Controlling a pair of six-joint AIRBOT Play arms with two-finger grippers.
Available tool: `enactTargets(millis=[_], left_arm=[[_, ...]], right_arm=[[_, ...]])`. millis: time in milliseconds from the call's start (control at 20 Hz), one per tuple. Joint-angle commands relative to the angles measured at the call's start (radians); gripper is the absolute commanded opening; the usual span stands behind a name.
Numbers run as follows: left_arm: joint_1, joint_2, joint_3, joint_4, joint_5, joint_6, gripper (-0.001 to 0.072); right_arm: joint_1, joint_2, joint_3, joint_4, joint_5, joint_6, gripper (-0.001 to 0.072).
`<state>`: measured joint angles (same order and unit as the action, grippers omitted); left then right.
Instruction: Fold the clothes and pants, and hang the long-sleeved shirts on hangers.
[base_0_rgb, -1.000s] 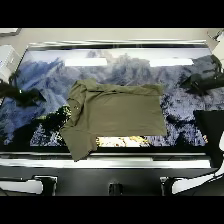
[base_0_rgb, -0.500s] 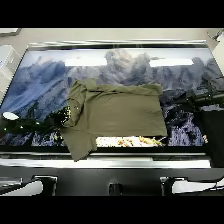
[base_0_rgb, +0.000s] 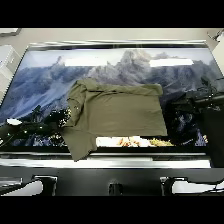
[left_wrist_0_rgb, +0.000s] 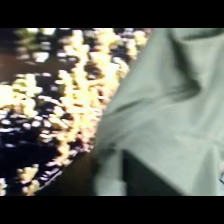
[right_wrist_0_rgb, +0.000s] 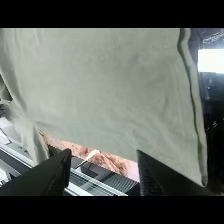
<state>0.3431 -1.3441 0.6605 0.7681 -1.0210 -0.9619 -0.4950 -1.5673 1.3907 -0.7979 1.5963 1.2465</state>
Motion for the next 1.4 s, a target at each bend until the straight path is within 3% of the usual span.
enactTargets(millis=[0, 150, 450, 750, 1350], left_arm=[[0.0, 0.0, -0.003, -0.018, 0.01, -0.008, 0.0017], [0.0, 0.001, -0.003, -0.018, 0.008, -0.034, 0.0017], [0.0, 0.001, -0.003, -0.029, 0.0, -0.05, 0.0017], [0.0, 0.001, -0.003, -0.04, -0.002, -0.06, 0.0017], [0.0, 0.001, -0.003, -0.04, 0.001, -0.071, 0.0017]], right_arm=[[0.0, 0.002, -0.001, -0.02, -0.029, -0.018, 0.0457], [-0.005, 0.001, -0.021, -0.105, -0.071, -0.032, 0.0473], [-0.14, -0.017, -0.254, -0.109, -0.089, -0.082, 0.0498], [-0.123, -0.017, -0.464, -0.108, -0.189, -0.164, 0.0498], [-0.122, -0.017, -0.498, -0.092, -0.249, -0.177, 0.0488]])
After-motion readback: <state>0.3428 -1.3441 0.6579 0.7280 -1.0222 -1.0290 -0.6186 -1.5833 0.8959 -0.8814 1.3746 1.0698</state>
